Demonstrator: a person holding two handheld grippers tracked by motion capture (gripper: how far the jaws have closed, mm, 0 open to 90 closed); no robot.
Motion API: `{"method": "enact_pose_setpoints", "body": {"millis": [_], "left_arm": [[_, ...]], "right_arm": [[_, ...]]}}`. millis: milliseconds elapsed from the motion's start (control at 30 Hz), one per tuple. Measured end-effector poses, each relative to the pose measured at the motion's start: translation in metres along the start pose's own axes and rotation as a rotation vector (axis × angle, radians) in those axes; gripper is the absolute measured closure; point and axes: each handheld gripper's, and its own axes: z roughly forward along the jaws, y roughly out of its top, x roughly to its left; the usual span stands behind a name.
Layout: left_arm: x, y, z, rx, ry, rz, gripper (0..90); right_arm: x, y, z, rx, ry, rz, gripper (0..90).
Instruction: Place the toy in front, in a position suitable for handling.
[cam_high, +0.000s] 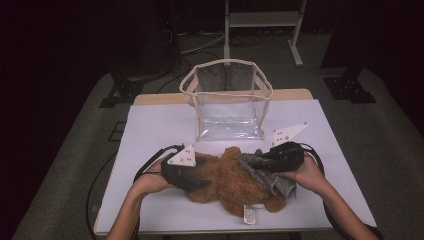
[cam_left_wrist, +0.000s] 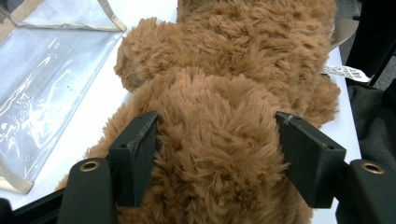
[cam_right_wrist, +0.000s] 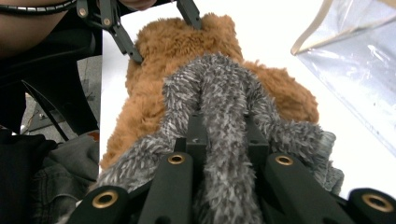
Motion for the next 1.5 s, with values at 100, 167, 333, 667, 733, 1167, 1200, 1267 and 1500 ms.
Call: {"method": "enact_pose_setpoints", "body": {"millis": [100,167,333,667,733,1167,1200,1267,1500], "left_arm": [[-0.001,0.0,0.0,-0.002,-0.001,-0.001,31.8],[-0.001,-0.001,0.0,0.0,-0.003,0.002,32.0],[-0.002,0.0,0.0,-0.005,-0.008,0.007,32.7],[-0.004,0.0,0.001,0.012,-0.011,0.026,33.5],[-0.004,-0.001,0.001,0.014,-0.013,0.029,33.5],[-0.005,-0.001,-0.001,0.015,-0.013,0.041,33.6],[-0.006,0.0,0.0,0.013,-0.014,0.04,33.7],[-0.006,0.0,0.0,0.016,-0.013,0.041,33.9],[-0.007,0.0,-0.001,0.027,-0.014,0.054,34.5]], "right_arm": [[0.002,0.006,0.002,0.0,0.005,-0.016,77.3],[0.002,0.008,0.003,0.0,0.01,-0.02,77.2],[0.0,0.005,0.0,-0.003,0.022,-0.004,77.2],[-0.003,0.032,0.029,0.064,0.059,-0.032,77.2],[-0.003,0.035,0.035,0.074,0.064,-0.036,77.1],[-0.01,0.023,0.014,0.06,0.031,-0.005,77.0],[-0.01,0.021,0.012,0.06,0.03,-0.002,77.0],[-0.009,0.019,0.008,0.062,0.021,-0.002,77.0],[-0.01,0.025,0.014,0.063,0.025,-0.006,77.0]]}}
